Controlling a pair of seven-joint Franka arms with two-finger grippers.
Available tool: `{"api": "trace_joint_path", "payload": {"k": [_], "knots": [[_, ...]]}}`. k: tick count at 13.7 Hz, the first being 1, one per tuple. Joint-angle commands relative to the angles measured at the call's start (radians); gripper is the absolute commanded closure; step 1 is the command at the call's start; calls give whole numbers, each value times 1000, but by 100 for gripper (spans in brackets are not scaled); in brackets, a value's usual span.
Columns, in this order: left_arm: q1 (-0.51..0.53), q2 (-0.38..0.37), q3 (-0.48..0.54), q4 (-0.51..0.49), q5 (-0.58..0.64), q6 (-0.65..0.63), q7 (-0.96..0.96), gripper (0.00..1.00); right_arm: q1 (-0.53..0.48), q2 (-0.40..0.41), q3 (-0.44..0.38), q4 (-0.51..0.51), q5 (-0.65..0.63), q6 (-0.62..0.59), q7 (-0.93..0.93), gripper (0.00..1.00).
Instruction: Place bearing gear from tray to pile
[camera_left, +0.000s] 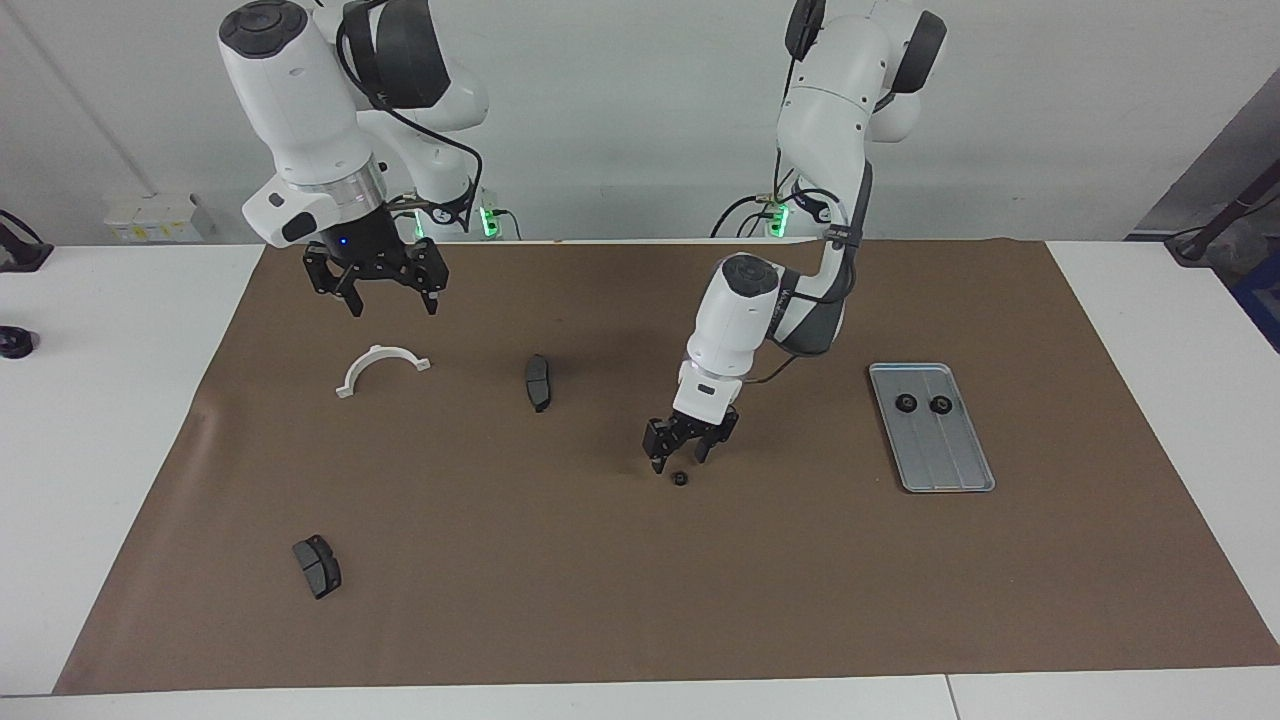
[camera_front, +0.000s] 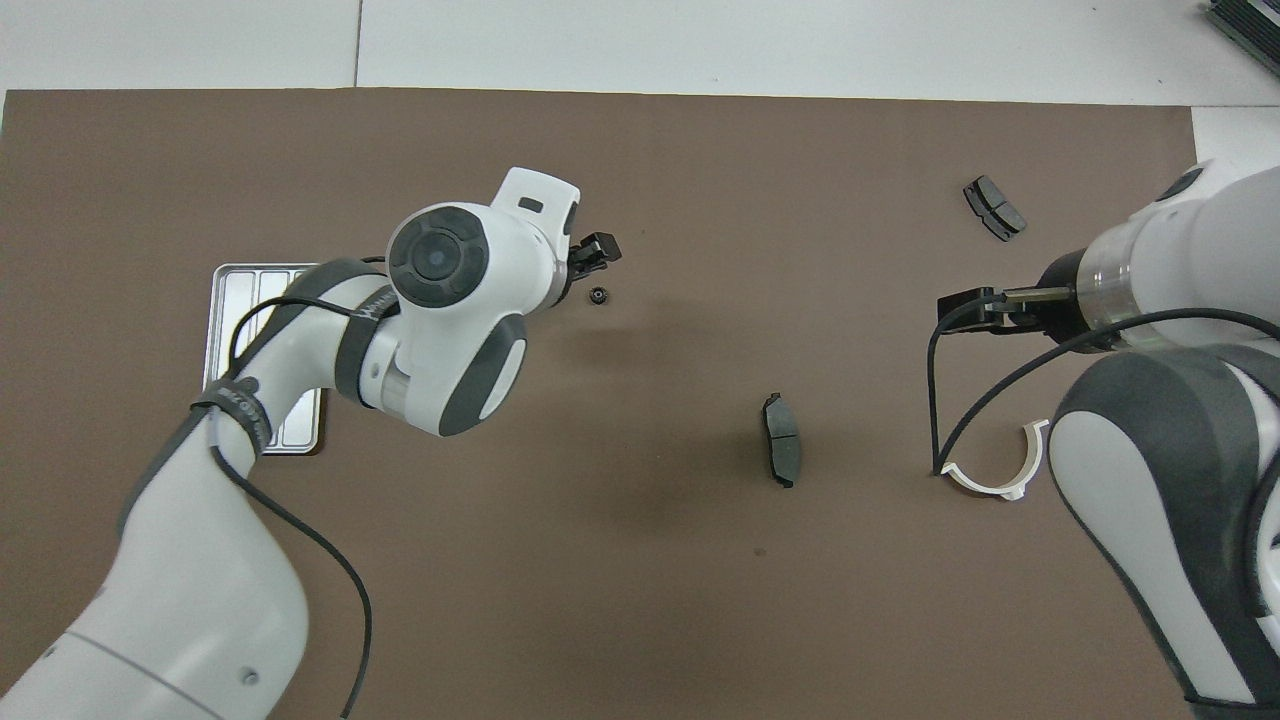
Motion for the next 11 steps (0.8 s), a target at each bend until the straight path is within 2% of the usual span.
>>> {"api": "trace_joint_path", "payload": {"k": [1, 3, 5, 8, 11], "knots": [[83, -106, 0, -24, 1, -150, 82, 0, 38, 117, 3, 95, -6, 33, -10, 0], [168, -154, -1, -27, 3, -293, 225, 0, 69, 244, 3, 219, -21, 34, 10, 0], [212, -188, 20, -65, 6, -358, 345, 0, 108, 342, 3, 289, -44, 62, 70, 0], [313, -215, 23, -150, 6, -318, 370, 0, 183, 511, 2, 455, -81, 91, 149, 0], [386, -283, 23, -339, 6, -161, 392, 0, 282, 732, -3, 699, -131, 79, 313, 0]]}}
